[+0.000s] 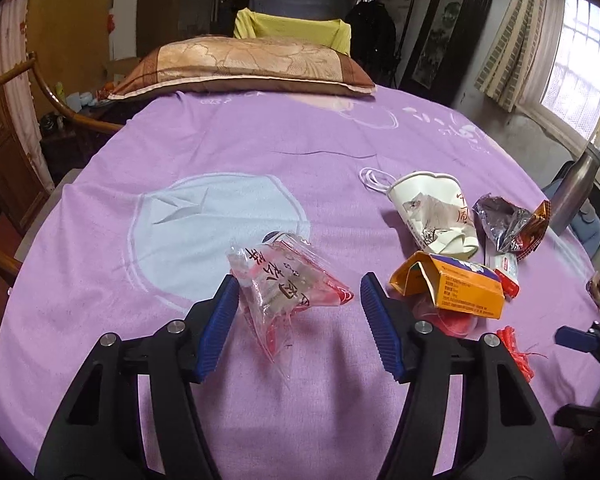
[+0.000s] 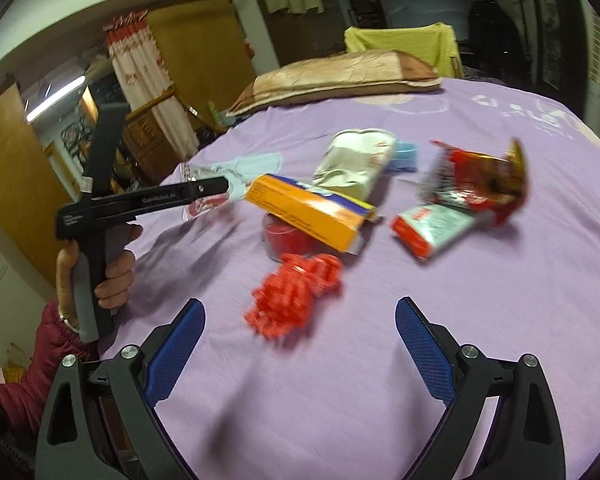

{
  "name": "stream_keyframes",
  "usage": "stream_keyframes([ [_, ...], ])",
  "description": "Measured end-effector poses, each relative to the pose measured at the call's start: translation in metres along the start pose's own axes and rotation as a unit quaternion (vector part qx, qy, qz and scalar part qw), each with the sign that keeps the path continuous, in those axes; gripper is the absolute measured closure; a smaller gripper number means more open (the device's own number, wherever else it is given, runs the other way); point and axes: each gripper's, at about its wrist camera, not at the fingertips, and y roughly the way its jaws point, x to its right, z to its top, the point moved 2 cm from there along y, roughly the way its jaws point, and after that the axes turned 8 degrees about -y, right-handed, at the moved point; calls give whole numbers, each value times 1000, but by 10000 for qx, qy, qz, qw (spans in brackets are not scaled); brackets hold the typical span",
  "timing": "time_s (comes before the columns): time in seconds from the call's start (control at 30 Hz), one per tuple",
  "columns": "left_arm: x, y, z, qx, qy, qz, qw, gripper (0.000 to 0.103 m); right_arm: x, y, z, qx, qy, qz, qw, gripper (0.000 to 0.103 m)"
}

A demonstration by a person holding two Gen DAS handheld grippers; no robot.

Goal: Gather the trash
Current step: 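Grasp the clear pink wrapper with the left gripper while the right grasps the orange-red net, then carry the pink wrapper and orange-red net over the red wastebasket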

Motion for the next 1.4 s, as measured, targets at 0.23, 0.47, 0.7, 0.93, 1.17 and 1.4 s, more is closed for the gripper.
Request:
stream_keyframes([
  [0.23, 2, -4, -1, 14, 81, -146, 9999, 41, -5, 39, 10, -459, 105, -38, 9989, 23],
  [0.47, 10, -12, -3, 132, 225, -357, 9990, 41, -2, 50, 4, -496, 233, 11, 9985, 75],
  [0.7, 42, -45, -21, 401, 501, -675, 9957, 41, 2, -13, -1, 122, 31, -442, 9989, 75],
  [0.93, 93, -74, -37, 484, 858, -930, 9908, 41, 21, -71, -24, 523, 232, -760, 9955, 74],
  [1.17, 156, -94, -58, 414, 1235, -1350, 9822, 41, 46, -129, -66, 807, 542, -1154, 9885, 74],
  [1.4, 236, -104, -88, 250, 1770, -1808, 9671, 41, 82, -196, -124, 1122, 1065, -1682, 9735, 74],
])
